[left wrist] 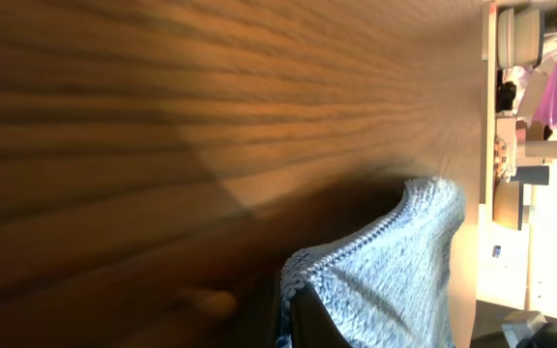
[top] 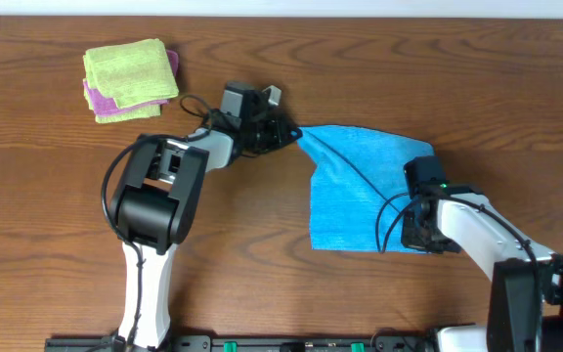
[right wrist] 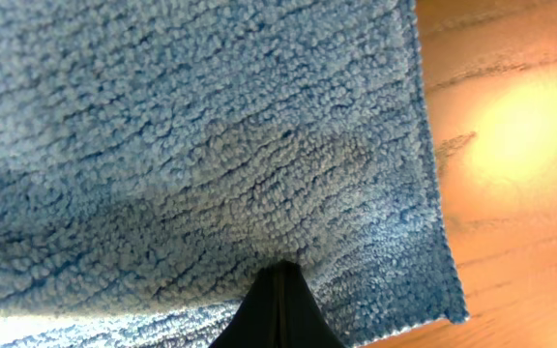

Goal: Fold the cloth

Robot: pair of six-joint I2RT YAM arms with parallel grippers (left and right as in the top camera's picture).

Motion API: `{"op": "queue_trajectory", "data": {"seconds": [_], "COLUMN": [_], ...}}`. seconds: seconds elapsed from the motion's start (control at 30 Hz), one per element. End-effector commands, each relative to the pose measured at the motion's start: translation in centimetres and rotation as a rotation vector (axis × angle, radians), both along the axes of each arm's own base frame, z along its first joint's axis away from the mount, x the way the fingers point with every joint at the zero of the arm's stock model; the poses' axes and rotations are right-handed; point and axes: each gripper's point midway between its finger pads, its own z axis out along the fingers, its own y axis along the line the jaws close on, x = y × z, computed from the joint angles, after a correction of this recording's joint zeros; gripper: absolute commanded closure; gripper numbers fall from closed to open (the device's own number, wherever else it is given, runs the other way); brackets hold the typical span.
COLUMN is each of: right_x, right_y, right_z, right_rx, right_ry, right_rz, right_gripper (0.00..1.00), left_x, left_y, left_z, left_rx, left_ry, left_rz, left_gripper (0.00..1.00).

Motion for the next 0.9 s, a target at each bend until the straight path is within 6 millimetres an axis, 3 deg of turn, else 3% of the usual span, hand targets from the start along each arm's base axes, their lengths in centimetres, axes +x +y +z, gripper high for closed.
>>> {"op": "queue_trajectory", "data": {"seconds": [0.0,0.57,0.87], "right_x": [-1.6,-2.4,-0.7], "right_y": [4.6,8.3,10.9], "right_z": [-2.1,-2.1,-0.8], "right_rx": [0.203,0.267,0.305], "right_ry": [0.082,0.111,0.070], "right_rz": [0.100,0.256,0.333], "right_gripper": [0.99,0.99,0.98], "left_x": [0.9,3.2,3.6], "left_y": [0.1,0.2,0.6], "left_z": [-0.1,2.5,2.6], "left_rx": [0.005,0.141,0.181], "left_ry": [-0.034,-0.119,-0.108], "left_rz": [-0.016,-0.102,-0.084], "left_gripper": [0.94,0.94,0.94]}}
